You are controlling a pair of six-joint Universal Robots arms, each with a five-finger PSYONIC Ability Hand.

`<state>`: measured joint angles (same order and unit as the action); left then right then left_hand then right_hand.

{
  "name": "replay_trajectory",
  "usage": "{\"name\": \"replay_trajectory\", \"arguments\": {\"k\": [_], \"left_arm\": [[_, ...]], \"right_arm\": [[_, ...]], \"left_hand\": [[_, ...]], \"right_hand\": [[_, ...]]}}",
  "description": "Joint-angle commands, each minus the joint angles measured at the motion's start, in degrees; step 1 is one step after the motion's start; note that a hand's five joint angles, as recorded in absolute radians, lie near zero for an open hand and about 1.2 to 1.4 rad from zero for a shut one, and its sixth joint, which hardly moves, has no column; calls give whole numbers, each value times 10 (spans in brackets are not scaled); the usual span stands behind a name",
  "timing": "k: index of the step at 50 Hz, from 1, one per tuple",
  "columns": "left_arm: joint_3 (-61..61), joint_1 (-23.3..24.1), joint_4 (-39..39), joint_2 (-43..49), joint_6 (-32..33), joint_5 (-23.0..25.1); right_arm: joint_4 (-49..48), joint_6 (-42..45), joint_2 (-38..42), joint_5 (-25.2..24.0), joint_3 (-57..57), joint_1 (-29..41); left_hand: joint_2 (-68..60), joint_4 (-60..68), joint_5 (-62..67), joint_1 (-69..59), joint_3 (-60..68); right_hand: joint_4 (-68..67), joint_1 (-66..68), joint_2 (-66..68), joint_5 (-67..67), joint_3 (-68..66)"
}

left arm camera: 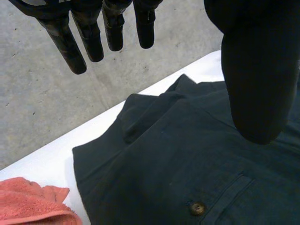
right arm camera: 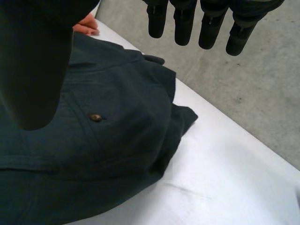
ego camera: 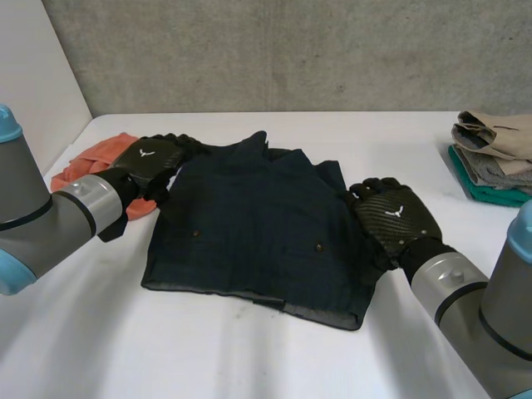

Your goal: Fold the laundry.

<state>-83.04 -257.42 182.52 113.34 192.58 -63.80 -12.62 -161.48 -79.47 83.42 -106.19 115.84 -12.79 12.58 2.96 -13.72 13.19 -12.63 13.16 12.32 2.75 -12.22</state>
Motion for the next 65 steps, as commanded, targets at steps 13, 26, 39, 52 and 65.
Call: {"name": "replay_trajectory", "arguments": {"k": [13,26,39,52,65], "left_arm": [[86,-30,-29,165,142,-7],[83,-12,-45,173,143,-69],[-9,67,-108,64,96,-116],[-85,63,-19,-28,71,-118],[-128,-21,-11,-16,187,-104]], "right_arm": [[1,-5,84,10,-8,24],[-17,2,116,12,4,21],[-50,171,132,46,127,-43],[58,39,95,67,85,-35],[63,-61,55,-8,-29,-8]], "left_hand": [[-9,12,8,0,5],[-672,674,670,-663,668],[-672,674,670,-663,668],[-119,121,117,-110,115],[-65,67,63,-56,61]], "right_hand": [[-20,15,23,19,-24],[-674,668,677,672,-678],[-674,668,677,672,-678],[-39,33,42,37,-43],[-32,26,35,30,-36]]}}
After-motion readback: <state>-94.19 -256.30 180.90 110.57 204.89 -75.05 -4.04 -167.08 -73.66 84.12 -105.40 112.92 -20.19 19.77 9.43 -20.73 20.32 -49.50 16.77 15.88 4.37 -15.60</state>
